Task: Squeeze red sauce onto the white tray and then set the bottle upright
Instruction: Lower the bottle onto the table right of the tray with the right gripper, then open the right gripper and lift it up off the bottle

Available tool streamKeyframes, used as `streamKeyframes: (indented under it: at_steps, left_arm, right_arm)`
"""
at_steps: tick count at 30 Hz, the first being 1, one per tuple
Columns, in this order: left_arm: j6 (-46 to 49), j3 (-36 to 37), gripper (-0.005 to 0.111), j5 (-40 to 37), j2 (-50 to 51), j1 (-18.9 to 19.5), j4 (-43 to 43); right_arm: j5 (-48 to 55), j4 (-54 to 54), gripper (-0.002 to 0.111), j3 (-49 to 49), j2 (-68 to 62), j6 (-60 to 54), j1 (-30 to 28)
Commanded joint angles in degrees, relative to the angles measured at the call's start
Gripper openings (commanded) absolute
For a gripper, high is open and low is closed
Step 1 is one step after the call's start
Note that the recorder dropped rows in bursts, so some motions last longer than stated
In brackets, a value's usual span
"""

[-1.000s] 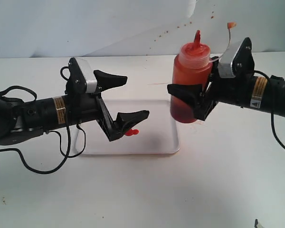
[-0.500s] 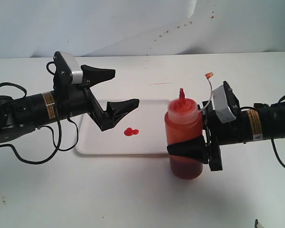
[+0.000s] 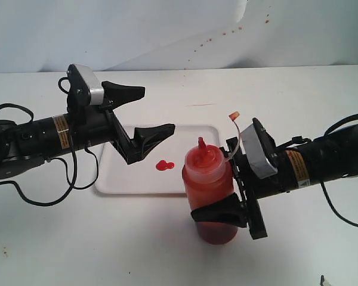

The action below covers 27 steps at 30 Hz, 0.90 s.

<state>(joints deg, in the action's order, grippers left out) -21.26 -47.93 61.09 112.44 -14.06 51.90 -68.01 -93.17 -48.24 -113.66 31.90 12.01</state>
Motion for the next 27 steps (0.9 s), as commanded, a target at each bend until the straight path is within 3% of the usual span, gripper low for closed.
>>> streamKeyframes:
  at_steps: [1,13,15,18,21,22,24,27]
  left_arm:
    - [-0.7,-0.4,0.104,0.7,-0.4,0.1,-0.5]
    - [-0.9,-0.4,0.104,0.6,-0.4,0.1,-0.5]
    - [-0.9,-0.4,0.104,0.6,-0.4,0.1,-0.5]
    - [-0.9,-0.4,0.104,0.6,-0.4,0.1,-0.5]
    - [-0.9,-0.4,0.104,0.6,-0.4,0.1,-0.5]
    - [-0.9,-0.4,0.104,0.6,-0.4,0.1,-0.5]
    - [-0.9,-0.4,0.104,0.6,-0.4,0.1,-0.5]
    - [-1.1,-0.4,0.104,0.6,-0.4,0.1,-0.5]
  right_arm:
    - [-2.0,-1.8,0.0,0.2,-0.4,-0.3,0.0]
    - [-2.0,0.9,0.003,0.2,-2.1,-0.3,0.0]
    - [-2.0,0.8,0.012,0.2,-2.1,-0.3,0.0]
    - [-2.0,0.8,0.038,0.2,-2.1,1.2,0.0]
    - [-2.0,0.8,0.078,0.2,-2.1,3.5,0.0]
    - [-2.0,0.7,0.098,0.2,-2.1,4.5,0.0]
    - [-2.0,0.8,0.105,0.2,-2.1,4.6,0.0]
    - [-2.0,0.8,0.105,0.2,-2.1,4.5,0.0]
